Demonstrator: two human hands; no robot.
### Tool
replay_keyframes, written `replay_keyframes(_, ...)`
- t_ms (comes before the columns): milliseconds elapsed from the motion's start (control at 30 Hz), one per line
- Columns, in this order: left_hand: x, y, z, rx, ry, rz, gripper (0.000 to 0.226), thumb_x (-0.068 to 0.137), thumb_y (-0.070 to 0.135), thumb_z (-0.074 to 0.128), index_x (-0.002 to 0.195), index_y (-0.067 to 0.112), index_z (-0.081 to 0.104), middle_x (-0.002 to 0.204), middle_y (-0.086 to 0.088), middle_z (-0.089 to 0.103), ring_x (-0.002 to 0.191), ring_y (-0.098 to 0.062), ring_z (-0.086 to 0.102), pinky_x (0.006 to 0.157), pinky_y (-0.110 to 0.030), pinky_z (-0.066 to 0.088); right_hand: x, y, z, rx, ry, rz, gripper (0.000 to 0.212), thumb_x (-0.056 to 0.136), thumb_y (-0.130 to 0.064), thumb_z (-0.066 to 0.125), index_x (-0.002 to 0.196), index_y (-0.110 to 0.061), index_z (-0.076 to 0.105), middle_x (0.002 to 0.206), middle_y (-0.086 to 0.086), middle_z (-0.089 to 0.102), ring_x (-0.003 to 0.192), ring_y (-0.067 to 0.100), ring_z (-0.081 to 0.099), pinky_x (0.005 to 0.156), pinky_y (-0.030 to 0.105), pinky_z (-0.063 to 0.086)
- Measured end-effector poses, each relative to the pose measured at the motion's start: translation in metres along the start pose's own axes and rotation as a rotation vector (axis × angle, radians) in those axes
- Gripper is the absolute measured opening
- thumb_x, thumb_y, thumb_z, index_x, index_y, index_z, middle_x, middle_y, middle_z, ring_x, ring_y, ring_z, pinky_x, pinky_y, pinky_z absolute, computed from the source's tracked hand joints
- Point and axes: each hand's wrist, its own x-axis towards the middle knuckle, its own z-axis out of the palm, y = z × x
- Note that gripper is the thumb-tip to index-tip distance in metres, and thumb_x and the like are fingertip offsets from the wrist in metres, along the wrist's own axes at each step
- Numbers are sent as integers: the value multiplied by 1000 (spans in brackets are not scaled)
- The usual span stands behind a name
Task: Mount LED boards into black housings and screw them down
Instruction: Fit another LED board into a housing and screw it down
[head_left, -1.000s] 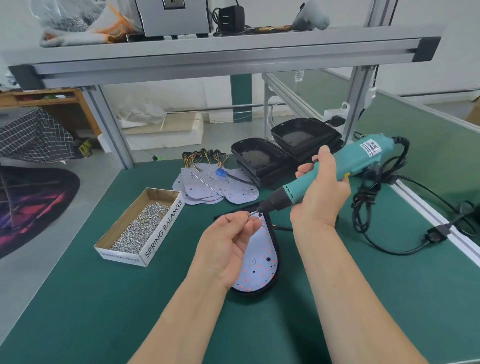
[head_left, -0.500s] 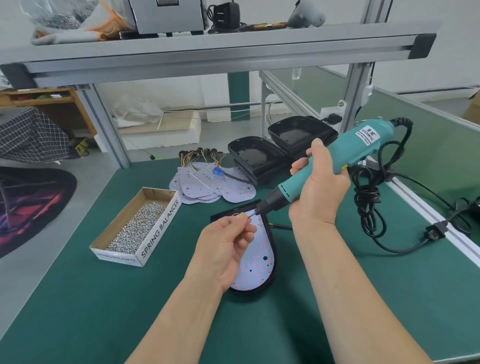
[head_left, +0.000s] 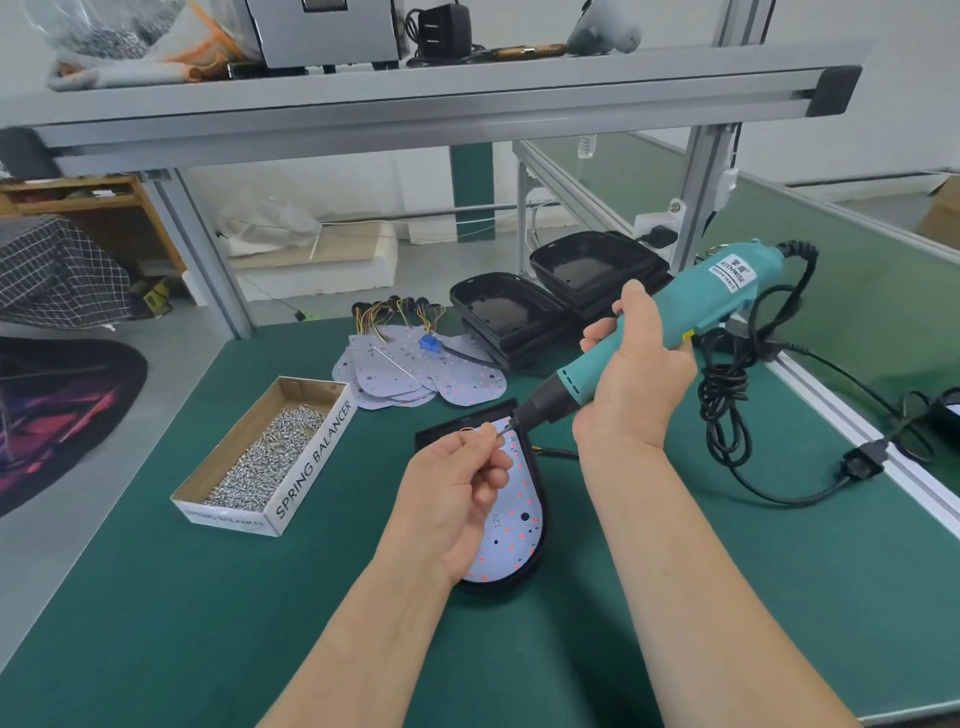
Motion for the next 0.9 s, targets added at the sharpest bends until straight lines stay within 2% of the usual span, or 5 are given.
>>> replay_keyframes(200,0,0,-8,38,-26,3,17,96,16,63,86,3,66,62,-4,64,48,-7,52,46,-12,41,4,6,-2,2,0,15,18,90,-19,69,90,-9,54,48,-4,57,46,13,52,50,22,48)
replay_keyframes(333,6,7,-13,125,-29,17,45,98,41,56,100,-2,70,64,-8,66,48,-10,54,43,-14,42,9,3,0,12,-11,-3,19,90,-19,69,92,-8,54,48,-6,56,48,14,53,52,22,49)
replay_keyframes(533,27,16,-63,761,512,245,53,90,59,60,61,17,48,54,5,43,54,-19,38,52,-29,27,12,-3,-2,-45,-87,-52,19,90,-18,70,92,-7,54,49,-6,57,46,13,53,51,24,48)
replay_keyframes(733,37,3,-65,1036,271,-10,72,69,57,83,61,25,19,53,11,17,54,-17,19,55,-32,12,1,6,-10,-203,-246,-126,21,85,-17,73,76,-14,54,51,3,53,44,15,51,47,23,45)
replay_keyframes(900,45,2,-48,892,183,-120,36,73,33,88,72,11,60,63,7,60,49,-10,52,45,-22,34,-3,14,-19,-318,-339,-170,23,79,-26,73,75,-10,57,52,8,56,43,14,52,48,24,46)
